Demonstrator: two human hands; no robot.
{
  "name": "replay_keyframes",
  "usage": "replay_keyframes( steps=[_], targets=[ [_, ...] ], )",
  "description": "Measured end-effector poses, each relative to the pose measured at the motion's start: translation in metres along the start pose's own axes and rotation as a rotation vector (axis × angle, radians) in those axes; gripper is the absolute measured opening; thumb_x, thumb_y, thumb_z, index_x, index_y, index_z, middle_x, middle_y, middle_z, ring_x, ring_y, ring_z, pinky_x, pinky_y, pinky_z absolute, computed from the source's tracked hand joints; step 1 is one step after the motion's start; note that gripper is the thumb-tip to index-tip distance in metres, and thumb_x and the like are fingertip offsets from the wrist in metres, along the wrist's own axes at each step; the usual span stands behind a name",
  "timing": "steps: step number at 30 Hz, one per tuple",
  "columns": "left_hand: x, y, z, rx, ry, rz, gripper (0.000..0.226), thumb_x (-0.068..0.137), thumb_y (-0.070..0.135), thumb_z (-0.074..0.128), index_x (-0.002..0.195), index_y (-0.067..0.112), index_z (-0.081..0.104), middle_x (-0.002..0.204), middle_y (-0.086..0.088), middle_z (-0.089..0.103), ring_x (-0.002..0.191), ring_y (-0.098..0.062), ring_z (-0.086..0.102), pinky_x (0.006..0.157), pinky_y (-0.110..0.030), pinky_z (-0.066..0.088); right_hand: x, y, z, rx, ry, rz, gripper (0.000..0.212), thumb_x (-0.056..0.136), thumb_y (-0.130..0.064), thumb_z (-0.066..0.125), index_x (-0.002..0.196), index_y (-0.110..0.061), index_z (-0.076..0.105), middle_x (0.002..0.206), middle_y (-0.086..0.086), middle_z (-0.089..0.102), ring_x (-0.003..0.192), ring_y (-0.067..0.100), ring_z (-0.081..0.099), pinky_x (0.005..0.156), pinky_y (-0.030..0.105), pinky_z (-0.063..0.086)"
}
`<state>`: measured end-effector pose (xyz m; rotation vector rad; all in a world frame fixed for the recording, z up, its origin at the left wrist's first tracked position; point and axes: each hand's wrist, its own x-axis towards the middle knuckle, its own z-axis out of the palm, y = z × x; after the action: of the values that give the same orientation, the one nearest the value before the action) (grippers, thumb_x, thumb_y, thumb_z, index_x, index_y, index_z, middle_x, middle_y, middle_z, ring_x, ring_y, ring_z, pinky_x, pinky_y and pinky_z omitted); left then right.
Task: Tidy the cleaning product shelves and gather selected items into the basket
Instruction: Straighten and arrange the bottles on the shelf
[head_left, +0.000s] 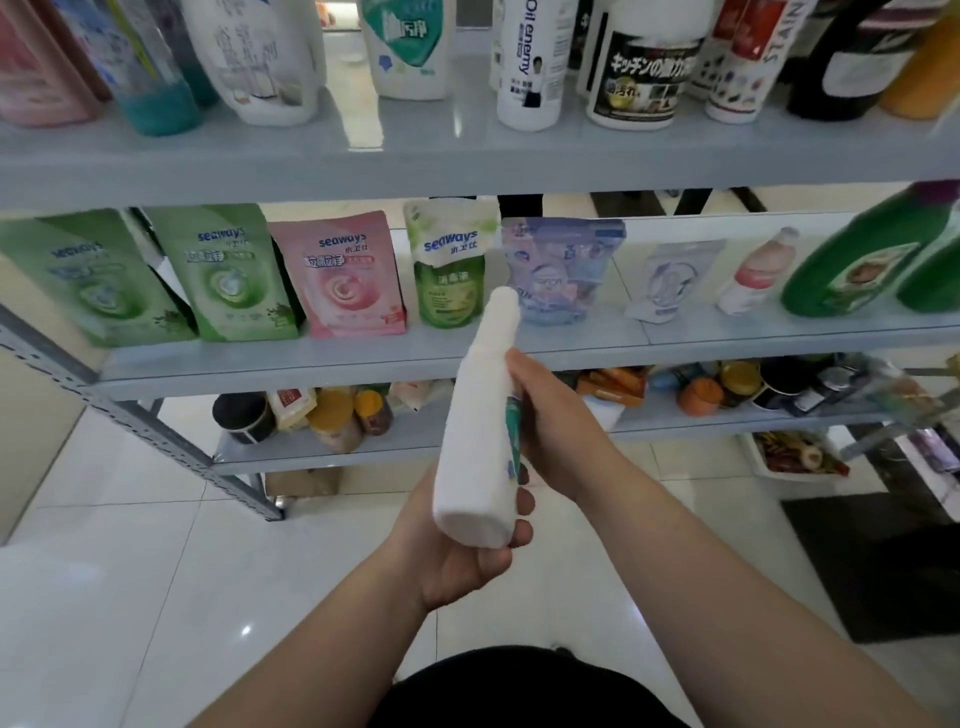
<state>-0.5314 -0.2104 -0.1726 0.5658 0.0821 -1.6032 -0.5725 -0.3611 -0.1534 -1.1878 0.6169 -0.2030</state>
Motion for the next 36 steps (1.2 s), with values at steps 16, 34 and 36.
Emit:
replay_keyframes(
  steps=[16,34,36],
  targets=[
    [0.027,-0.006,0.04,1.124,0.775,0.672,0.041,0.088,0.039,0.074,0.122,0.034,0.053,0.123,0.01,0.057,0.114,-0.014,0.061,0.094,-0.038,0.057,0.007,0.004,-0.055,0.347,-0.267,0.047,0.065,0.061,-0.031,0.075,0.121,-0.008,0.073,0.112,0.018,0.074,0.097,0.032,0.074,0.08,0.043,0.061],
    [-0.024,0.03,-0.013,1.319,0.885,0.765,0.062,0.053,0.061,0.084,0.105,0.061,0.052,0.1,0.023,0.069,0.091,0.0,0.068,0.06,-0.015,0.054,0.008,-0.009,-0.011,-0.441,-0.294,-0.299,0.041,0.075,-0.043,0.066,0.115,-0.054,0.062,0.113,-0.023,0.071,0.106,0.0,0.067,0.079,0.017,0.054],
    [-0.033,0.041,-0.018,1.544,0.963,0.768,0.067,0.054,0.068,0.077,0.112,0.056,0.046,0.103,0.02,0.062,0.091,-0.004,0.062,0.067,-0.021,0.05,0.014,-0.022,0.0,-0.416,-0.203,-0.308,0.031,0.075,-0.056,0.064,0.104,-0.046,0.065,0.098,-0.028,0.071,0.091,-0.007,0.066,0.07,0.013,0.05]
  ],
)
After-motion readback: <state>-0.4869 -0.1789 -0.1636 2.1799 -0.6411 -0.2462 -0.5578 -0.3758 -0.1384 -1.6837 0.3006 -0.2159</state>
